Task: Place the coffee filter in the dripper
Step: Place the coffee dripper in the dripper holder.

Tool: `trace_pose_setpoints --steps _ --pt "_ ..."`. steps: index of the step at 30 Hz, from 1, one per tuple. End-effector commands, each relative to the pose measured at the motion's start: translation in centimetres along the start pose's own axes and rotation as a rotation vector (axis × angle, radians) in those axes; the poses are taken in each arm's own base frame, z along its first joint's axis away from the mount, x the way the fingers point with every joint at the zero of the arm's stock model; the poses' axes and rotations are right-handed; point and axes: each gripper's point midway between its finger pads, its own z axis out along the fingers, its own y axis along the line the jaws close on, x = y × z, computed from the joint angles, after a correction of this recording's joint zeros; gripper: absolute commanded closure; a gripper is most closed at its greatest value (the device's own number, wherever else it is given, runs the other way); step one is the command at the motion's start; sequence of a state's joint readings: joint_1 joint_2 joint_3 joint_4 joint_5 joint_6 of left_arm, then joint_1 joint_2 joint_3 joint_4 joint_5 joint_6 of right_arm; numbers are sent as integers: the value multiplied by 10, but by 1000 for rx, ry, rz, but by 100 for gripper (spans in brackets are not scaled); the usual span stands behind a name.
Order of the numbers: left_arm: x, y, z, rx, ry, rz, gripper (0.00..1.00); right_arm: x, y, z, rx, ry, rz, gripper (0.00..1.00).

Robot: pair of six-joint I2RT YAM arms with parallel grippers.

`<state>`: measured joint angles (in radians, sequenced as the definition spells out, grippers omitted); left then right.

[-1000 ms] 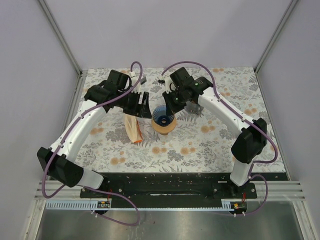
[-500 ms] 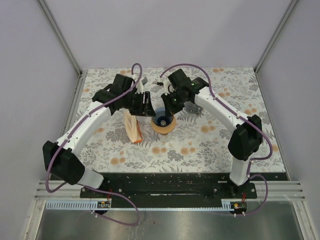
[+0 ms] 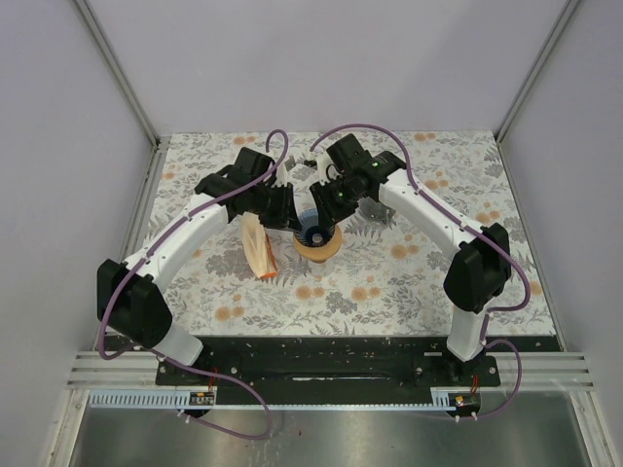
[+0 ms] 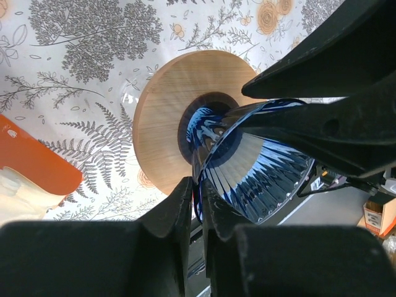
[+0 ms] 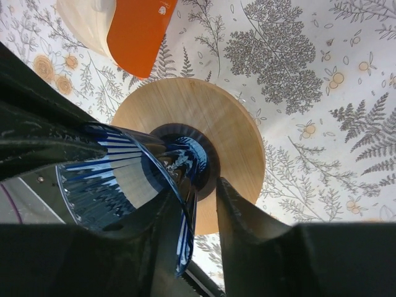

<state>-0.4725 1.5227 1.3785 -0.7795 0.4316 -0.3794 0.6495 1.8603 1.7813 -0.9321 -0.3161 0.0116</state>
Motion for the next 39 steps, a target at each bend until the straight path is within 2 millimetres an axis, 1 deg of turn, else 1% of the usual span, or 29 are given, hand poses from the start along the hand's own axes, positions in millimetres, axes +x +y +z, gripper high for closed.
trace_pose_setpoints --steps 1,6,9,11,13,15,16,21,25,26,28,34,37,39 --pt "-13 -2 -7 -20 -59 -4 86 -17 3 -12 -7 -63 -62 58" --pt "-14 -5 -10 -18 -54 -13 87 -24 4 -26 12 -85 -84 48" --pt "-15 -4 -9 -24 -55 -15 86 -29 3 -35 35 -111 -96 39" --pt "-15 -4 -9 -21 -52 -17 86 -29 2 -39 42 -117 -97 37" --pt "-16 -5 -10 -17 -54 -17 86 -28 3 -40 42 -122 -97 37" --pt "-17 -5 -10 -22 -57 -14 86 -26 3 -41 44 -128 -94 41" --pt "-17 -5 -10 -23 -57 -14 86 -24 3 -40 44 -124 -87 46" --pt "-15 -2 -8 -32 -52 -19 86 -12 -1 -29 43 -98 -60 78" --pt "-10 1 -1 -28 -30 -32 87 -6 -10 -16 66 -61 -28 98" --pt "-9 3 2 -30 -25 -34 87 -3 -15 -13 73 -44 -17 100" --pt "-3 9 9 -44 -8 -43 87 3 -20 -8 77 -10 0 100" --pt "12 35 30 -108 46 -80 90 13 -25 2 69 31 19 100" --pt "16 38 39 -106 77 -96 90 17 -27 9 59 53 31 100" --pt "15 38 41 -105 86 -99 90 21 -29 14 39 70 47 100"
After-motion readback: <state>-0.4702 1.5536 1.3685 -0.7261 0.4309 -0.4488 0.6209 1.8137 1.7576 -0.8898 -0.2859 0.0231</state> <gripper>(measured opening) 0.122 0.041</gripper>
